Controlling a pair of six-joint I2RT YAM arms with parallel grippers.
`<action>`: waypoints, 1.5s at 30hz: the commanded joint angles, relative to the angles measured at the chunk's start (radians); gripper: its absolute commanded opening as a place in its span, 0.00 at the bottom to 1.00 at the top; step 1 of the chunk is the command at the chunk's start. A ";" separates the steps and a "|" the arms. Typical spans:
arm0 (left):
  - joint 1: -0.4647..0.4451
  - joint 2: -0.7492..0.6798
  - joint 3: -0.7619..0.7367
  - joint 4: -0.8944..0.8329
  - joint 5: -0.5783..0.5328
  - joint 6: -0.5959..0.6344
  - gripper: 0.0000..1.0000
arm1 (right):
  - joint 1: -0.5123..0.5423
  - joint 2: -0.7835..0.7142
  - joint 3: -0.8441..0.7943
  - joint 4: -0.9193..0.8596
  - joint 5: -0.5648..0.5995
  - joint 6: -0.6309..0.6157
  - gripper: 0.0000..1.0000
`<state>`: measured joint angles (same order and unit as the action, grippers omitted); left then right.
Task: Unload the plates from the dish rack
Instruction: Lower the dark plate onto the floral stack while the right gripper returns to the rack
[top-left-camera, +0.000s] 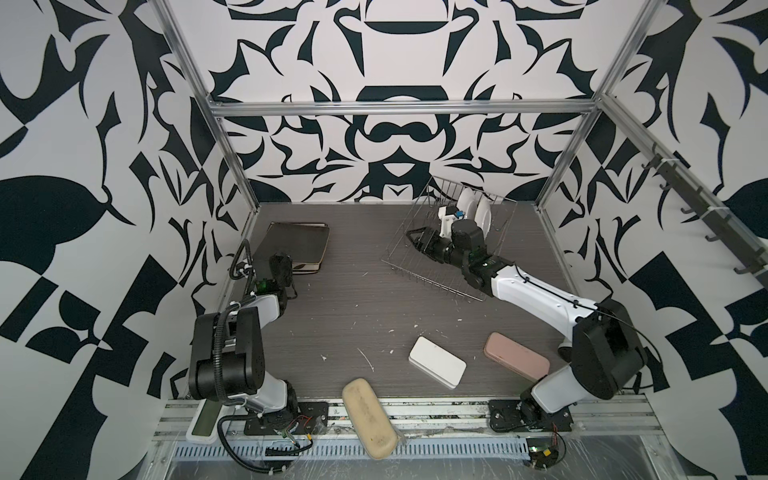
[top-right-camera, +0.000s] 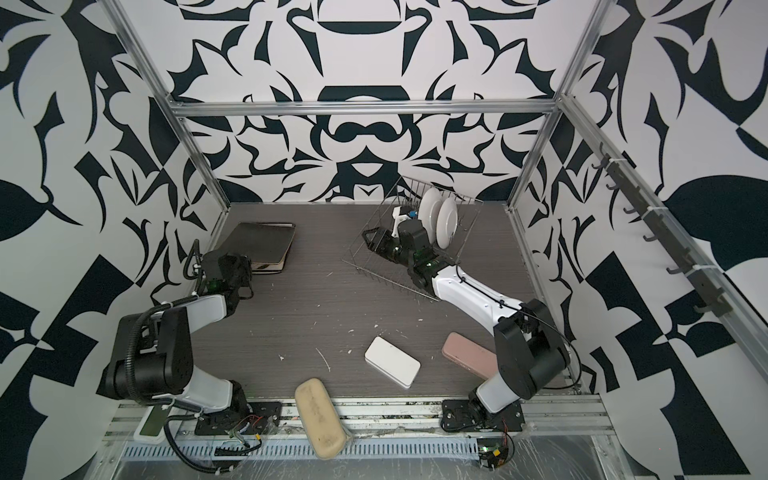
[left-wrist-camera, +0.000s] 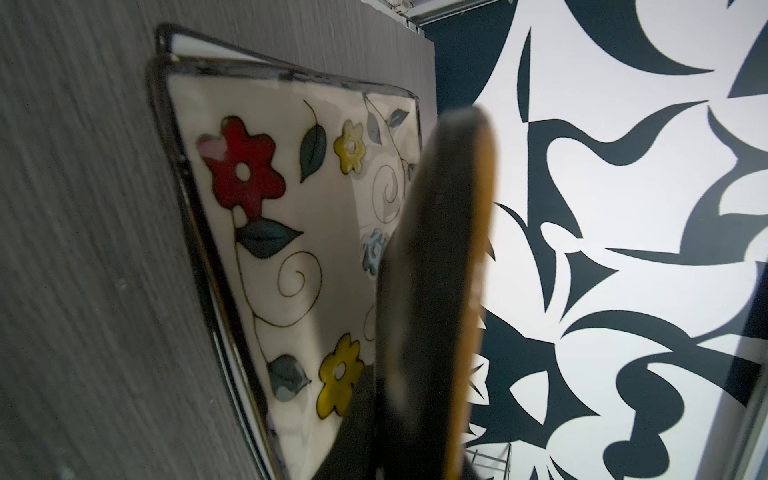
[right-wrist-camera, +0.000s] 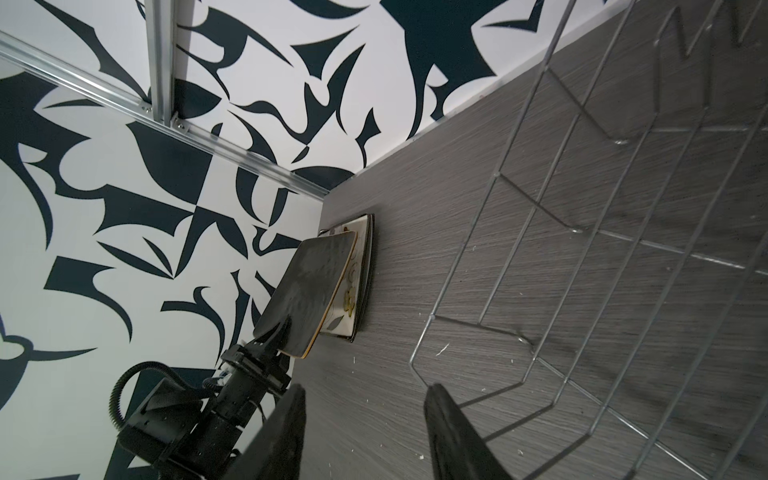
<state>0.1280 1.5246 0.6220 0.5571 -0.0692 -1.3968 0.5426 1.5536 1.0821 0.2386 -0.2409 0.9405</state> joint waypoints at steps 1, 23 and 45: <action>0.007 -0.006 0.054 0.208 -0.015 -0.001 0.00 | 0.002 0.010 0.057 0.070 -0.070 0.019 0.50; 0.038 0.098 0.081 0.311 -0.009 -0.028 0.00 | 0.010 0.112 0.130 0.070 -0.136 0.037 0.49; 0.043 0.227 0.114 0.379 0.020 -0.047 0.00 | 0.016 0.158 0.169 0.020 -0.153 0.077 0.44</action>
<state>0.1646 1.7622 0.6830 0.7509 -0.0517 -1.4395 0.5526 1.7245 1.2106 0.2588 -0.4046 1.0180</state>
